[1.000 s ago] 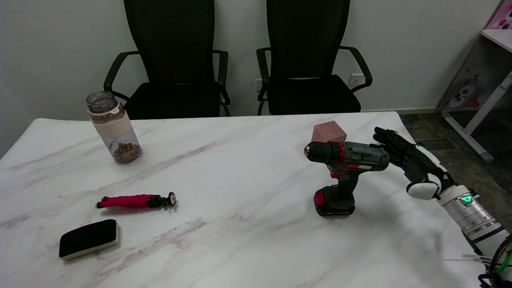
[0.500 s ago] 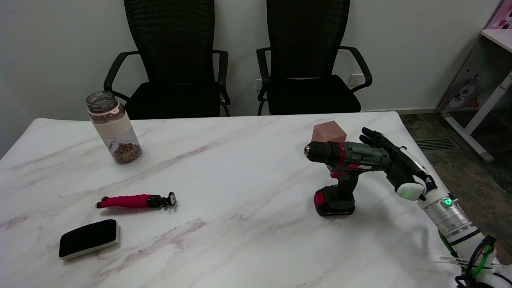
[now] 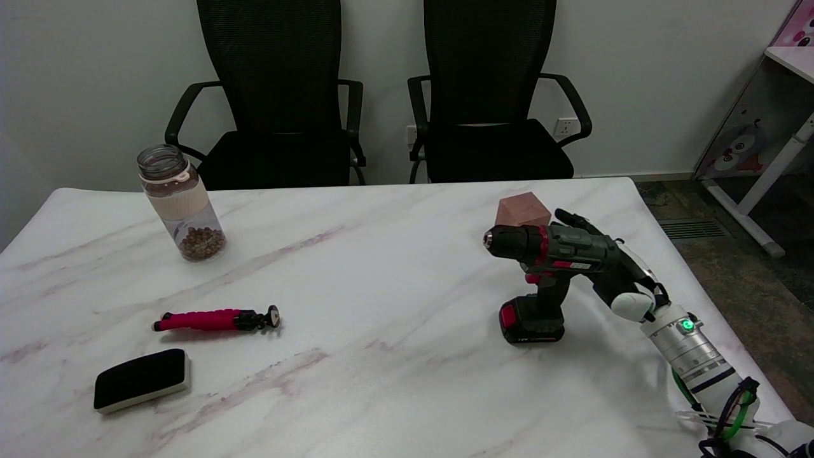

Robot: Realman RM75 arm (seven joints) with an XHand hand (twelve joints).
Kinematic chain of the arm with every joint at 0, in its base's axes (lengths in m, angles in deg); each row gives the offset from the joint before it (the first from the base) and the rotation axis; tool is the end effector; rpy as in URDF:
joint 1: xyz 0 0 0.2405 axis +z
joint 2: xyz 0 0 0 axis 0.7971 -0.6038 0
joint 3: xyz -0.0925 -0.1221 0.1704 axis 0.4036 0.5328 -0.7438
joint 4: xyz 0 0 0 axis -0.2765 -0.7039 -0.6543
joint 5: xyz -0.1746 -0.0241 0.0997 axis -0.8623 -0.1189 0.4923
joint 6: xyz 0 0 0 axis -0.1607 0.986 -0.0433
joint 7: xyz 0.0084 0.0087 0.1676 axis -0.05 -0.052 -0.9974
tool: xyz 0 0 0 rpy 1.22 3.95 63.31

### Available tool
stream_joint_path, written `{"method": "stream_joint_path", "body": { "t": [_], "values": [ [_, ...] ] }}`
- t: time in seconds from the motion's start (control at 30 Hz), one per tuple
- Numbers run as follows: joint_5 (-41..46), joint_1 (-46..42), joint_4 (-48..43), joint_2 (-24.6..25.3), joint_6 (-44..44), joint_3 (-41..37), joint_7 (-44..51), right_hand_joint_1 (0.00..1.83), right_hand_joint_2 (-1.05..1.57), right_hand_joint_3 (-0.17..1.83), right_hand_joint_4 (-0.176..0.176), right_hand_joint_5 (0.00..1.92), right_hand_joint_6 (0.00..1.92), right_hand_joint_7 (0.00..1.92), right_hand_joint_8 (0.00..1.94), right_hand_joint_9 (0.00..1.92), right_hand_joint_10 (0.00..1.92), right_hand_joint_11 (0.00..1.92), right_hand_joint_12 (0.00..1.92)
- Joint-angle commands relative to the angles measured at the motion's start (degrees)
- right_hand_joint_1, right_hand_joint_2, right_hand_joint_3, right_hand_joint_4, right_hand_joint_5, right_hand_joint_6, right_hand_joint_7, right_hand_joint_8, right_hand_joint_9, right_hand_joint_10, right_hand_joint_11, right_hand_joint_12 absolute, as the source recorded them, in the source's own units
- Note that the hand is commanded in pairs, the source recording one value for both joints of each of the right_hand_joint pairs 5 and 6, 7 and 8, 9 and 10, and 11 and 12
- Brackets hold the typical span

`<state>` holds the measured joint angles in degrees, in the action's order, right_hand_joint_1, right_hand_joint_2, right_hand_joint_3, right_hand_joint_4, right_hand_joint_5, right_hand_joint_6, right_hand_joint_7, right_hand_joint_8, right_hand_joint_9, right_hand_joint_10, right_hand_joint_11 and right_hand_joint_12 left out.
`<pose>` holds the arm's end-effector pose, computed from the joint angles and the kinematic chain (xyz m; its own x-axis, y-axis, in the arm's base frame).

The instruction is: Pick up the power screwdriver.

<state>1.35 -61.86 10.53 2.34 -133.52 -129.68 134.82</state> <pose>-0.3139 -0.2355 0.4298 -0.0118 -0.0136 0.9998 -0.9918 -0.1275 -0.0134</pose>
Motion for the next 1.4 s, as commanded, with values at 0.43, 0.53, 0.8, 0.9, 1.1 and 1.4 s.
{"method": "stream_joint_path", "body": {
  "t": [0.43,0.53,0.8,0.9,1.1,1.4],
  "values": [
    [-5.76,2.85,1.22,1.77,1.51,0.89,-0.58,0.92,-0.55,0.86,0.137,0.23,0.23,0.23,0.23,0.32,0.32,0.28,0.28],
    [-6.55,2.97,1.22,1.77,1.48,0.95,-0.99,0.92,-0.54,0.86,0.139,0.23,0.23,0.23,0.23,0.31,0.31,0.27,0.27],
    [-8.72,3.20,1.22,1.77,1.50,0.95,-2.87,0.92,-0.54,0.85,0.141,0.23,0.23,0.23,0.23,0.30,0.30,0.26,0.26],
    [-8.73,3.20,1.22,1.77,1.24,0.95,-3.05,0.92,-0.54,0.85,0.141,0.23,0.23,0.23,0.23,0.30,0.30,0.28,0.28],
    [-8.73,3.29,1.40,1.77,1.18,0.95,-3.39,0.92,-0.52,0.83,0.152,0.24,0.24,0.24,0.24,0.31,0.31,0.31,0.31],
    [-8.73,3.29,2.22,1.77,1.09,0.95,-3.39,0.93,-0.50,0.81,0.157,0.26,0.26,0.26,0.26,0.36,0.36,0.42,0.42]
  ]
}}
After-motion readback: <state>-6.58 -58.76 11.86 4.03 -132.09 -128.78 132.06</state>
